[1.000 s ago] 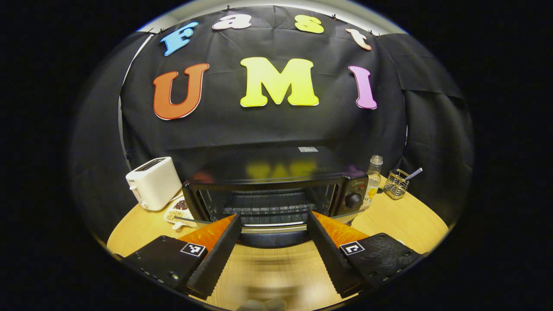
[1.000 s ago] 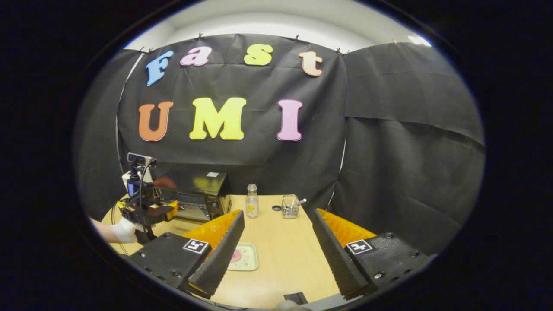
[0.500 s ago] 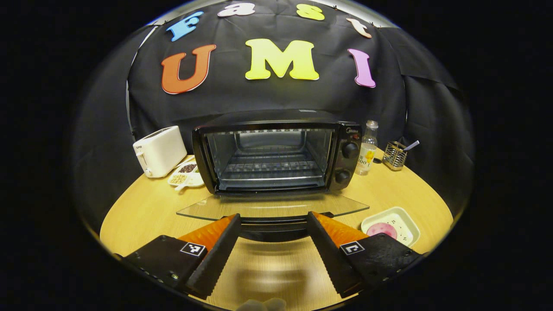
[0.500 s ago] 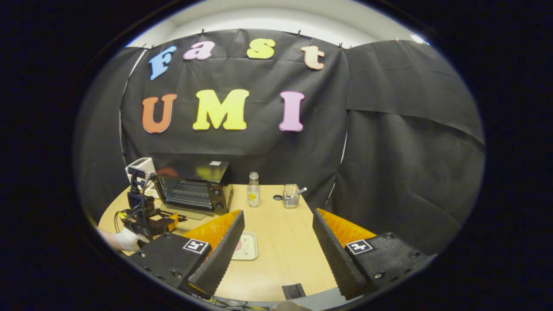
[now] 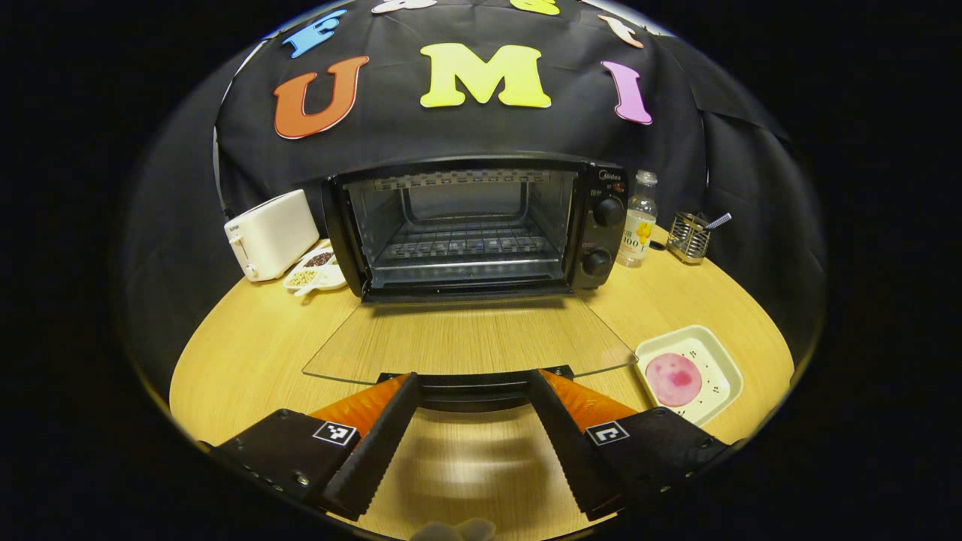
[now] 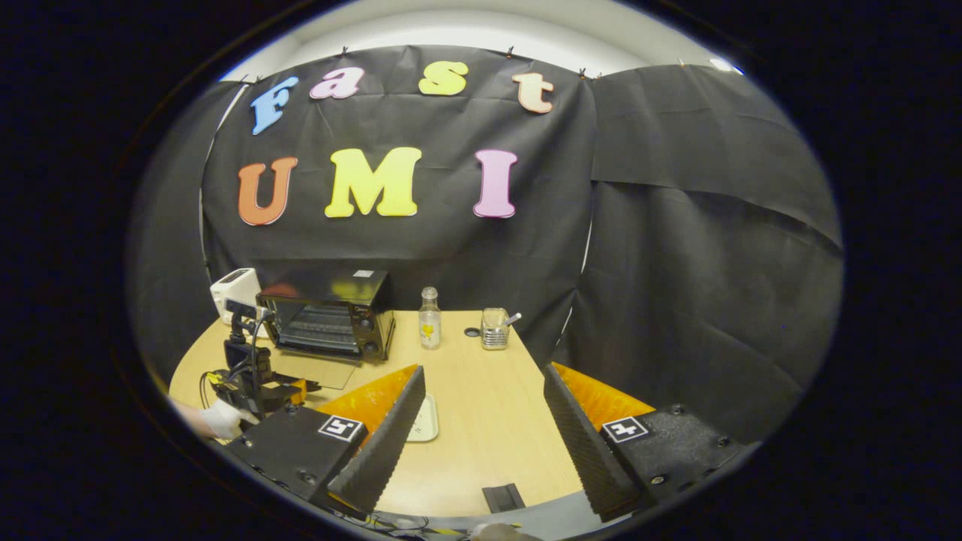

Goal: Open the electric oven with the left hand, put the food in, and close the electric oven.

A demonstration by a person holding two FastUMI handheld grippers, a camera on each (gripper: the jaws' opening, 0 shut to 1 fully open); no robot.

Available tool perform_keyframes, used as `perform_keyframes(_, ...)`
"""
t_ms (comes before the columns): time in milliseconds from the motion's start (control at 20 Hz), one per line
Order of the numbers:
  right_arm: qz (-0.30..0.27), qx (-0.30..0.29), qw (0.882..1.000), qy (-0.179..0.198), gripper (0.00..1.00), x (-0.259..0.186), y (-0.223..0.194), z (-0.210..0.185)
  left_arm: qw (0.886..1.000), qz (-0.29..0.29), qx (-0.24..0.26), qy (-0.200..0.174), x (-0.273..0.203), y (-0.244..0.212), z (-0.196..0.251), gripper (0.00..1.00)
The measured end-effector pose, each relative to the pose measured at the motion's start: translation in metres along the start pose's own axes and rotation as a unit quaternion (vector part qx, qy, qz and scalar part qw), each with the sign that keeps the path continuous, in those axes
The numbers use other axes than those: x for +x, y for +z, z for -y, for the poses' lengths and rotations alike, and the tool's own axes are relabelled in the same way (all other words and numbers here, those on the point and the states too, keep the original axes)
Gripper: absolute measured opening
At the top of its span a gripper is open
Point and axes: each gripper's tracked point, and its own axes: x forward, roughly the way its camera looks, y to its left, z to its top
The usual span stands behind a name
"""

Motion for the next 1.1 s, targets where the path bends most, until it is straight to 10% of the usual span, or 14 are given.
perform_keyframes(750,-0.061,0.005,0.996,0.065,1.00,0.069,-0.048,-0.015,0.999,-0.032,-0.017,0.002,0.005,-0.007,0.000,0.95)
perform_keyframes(1100,-0.187,0.028,0.970,0.151,0.93,0.161,-0.128,-0.035,0.999,0.026,-0.021,0.041,-0.066,0.028,-0.025,0.96)
